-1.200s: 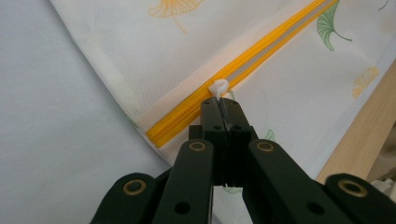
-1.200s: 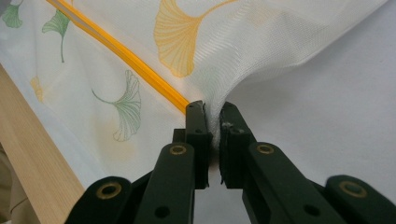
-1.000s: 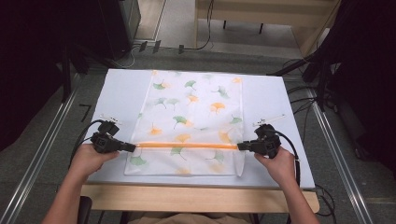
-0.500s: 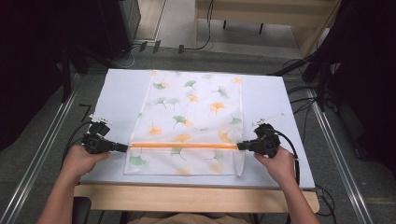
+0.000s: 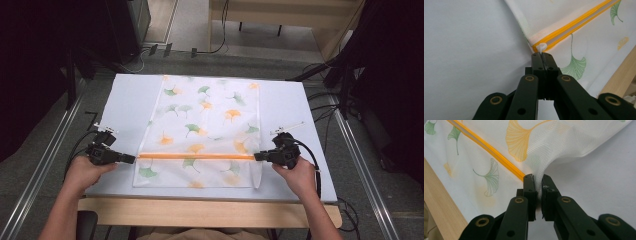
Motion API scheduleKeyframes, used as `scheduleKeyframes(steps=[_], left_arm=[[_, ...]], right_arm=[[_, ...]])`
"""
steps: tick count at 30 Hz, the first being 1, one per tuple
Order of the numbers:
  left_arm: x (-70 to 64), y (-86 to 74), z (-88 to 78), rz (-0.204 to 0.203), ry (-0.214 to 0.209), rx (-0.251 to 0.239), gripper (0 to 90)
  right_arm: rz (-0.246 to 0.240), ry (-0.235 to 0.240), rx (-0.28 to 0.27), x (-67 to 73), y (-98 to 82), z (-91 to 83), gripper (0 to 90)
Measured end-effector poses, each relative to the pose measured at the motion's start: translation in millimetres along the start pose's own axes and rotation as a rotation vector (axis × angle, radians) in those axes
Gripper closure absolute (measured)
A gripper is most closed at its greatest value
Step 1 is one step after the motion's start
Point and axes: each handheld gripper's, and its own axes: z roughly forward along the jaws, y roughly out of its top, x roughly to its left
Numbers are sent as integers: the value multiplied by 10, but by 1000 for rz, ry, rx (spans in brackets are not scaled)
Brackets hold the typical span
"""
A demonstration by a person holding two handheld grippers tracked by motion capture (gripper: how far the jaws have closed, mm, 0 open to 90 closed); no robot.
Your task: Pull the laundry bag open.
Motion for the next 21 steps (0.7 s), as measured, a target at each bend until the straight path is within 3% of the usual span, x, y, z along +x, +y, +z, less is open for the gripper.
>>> scheduleKeyframes(steps=[13, 21], left_arm=[[-60, 46, 78, 26, -9, 20, 900], [-65, 58, 124, 30, -7, 40, 900]], right_arm=[[34, -29, 9, -82, -32, 1, 847], [45, -37, 44, -136, -52, 75, 784]])
